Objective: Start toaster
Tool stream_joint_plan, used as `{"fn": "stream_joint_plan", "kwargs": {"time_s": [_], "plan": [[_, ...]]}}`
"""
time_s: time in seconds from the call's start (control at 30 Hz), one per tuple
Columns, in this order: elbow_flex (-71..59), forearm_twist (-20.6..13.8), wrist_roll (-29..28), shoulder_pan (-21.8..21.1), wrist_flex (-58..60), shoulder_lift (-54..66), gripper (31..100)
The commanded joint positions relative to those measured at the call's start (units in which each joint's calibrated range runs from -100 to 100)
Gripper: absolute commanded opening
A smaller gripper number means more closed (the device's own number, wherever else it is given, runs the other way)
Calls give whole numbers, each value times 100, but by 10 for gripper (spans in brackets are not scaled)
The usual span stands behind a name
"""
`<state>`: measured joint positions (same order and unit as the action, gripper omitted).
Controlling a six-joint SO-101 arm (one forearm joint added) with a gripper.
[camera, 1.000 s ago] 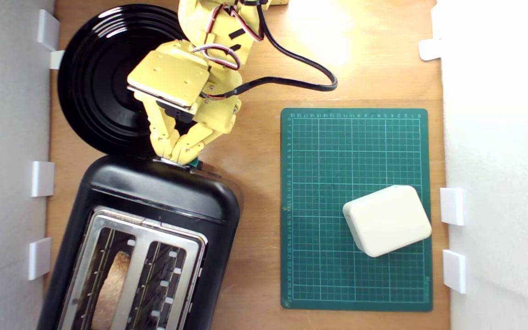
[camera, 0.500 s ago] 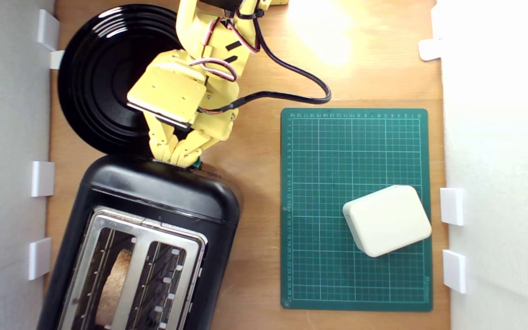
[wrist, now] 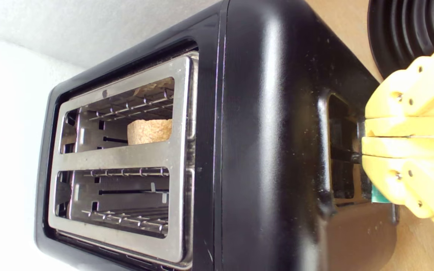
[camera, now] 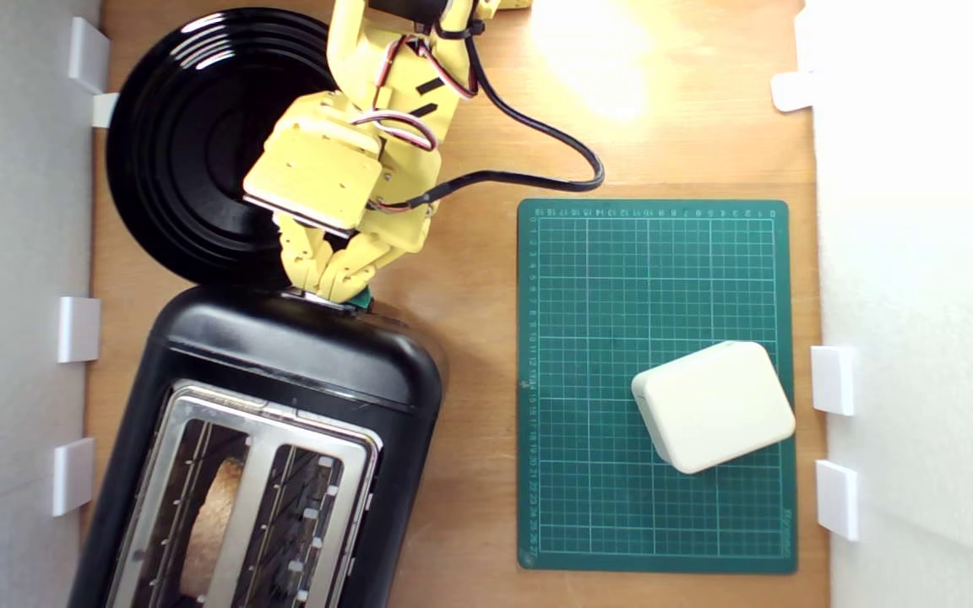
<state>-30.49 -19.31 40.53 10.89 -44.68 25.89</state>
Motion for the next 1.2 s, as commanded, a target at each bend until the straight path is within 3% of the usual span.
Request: {"fn": "stream_joint_plan", "kwargs": {"time_s": [0.0, 0.27, 0.33, 0.67, 1.17], "plan": [[-118, 26, 12, -57, 95, 259, 314], [-163, 36, -14, -216, 95, 176, 314], [-172, 186, 17, -224, 95, 176, 314], [-1144, 336, 80, -240, 704, 167, 314], [-545, 336, 86, -10, 764, -482, 314]]}}
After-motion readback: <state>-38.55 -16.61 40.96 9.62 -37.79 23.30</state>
